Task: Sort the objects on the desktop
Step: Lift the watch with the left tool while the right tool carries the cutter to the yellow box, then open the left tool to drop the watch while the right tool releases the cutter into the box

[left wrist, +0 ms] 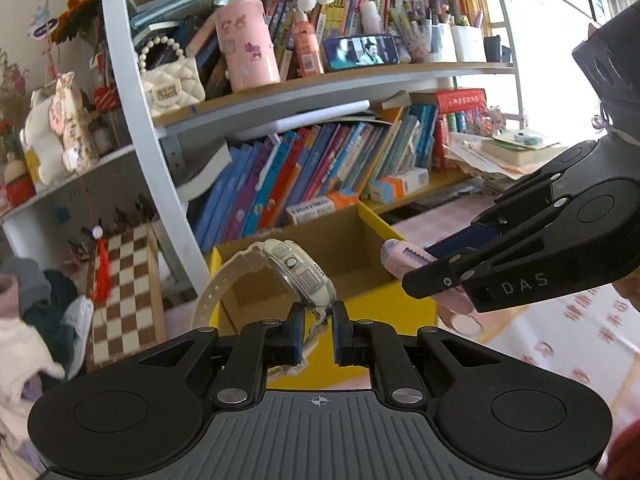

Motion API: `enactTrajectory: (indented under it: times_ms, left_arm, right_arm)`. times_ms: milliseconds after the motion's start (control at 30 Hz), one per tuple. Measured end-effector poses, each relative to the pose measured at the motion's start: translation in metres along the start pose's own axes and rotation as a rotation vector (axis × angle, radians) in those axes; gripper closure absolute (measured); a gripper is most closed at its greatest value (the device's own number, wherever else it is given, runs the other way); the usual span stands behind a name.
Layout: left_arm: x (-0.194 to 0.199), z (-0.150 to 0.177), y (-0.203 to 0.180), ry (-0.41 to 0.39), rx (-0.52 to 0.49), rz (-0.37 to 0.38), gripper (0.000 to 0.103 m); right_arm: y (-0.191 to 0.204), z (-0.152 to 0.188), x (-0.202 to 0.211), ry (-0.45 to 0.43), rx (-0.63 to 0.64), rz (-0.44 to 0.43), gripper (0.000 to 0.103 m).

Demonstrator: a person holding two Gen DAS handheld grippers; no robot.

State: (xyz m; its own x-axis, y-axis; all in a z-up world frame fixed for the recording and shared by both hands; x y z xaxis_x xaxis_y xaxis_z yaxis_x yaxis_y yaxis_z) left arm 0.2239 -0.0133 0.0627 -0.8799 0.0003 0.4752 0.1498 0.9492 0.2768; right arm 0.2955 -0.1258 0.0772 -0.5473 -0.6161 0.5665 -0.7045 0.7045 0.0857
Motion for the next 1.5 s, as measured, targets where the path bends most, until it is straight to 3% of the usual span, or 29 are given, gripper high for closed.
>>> enactTrajectory:
  times_ms: [367, 800, 1333, 1500]
  left_arm:
    - [-0.068, -0.023, 0.026, 0.045, -0.014, -0.019, 0.091]
    - [-0.161, -0.004, 0.036, 0.24, -0.002, 0.035, 0.09]
    - [-0.204, 0.017, 0.049, 0.449, 0.154, 0.11, 0.09]
    - [-0.199, 0.02, 0.044, 0.462, 0.163, 0.131, 0.09]
  right_arm:
    - [-0.037, -0.039, -0.063, 0.017, 0.066, -0.001, 0.08]
    - [-0.05, -0.025, -0.16, 0.212, 0.189, -0.028, 0.08]
    - [-0.046, -0.02, -0.199, 0.371, 0.335, -0.065, 0.08]
    - [-0.045, -0.017, -0.198, 0.396, 0.365, -0.096, 0.08]
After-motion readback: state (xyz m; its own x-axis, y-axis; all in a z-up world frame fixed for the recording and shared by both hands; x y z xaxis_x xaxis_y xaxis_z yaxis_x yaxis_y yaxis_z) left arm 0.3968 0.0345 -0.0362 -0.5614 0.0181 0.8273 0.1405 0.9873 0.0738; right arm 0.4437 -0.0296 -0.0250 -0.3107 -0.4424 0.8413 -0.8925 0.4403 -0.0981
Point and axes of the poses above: each gripper's, at about its wrist camera, not at the fingertips, and x roughly against the way its jaws point, y to its left, z to its underside, the point moved 4 cm from there along -x, roughly the way its jaws point, and after that the axes turned 4 degrees about -x, right-handed, at the moved point
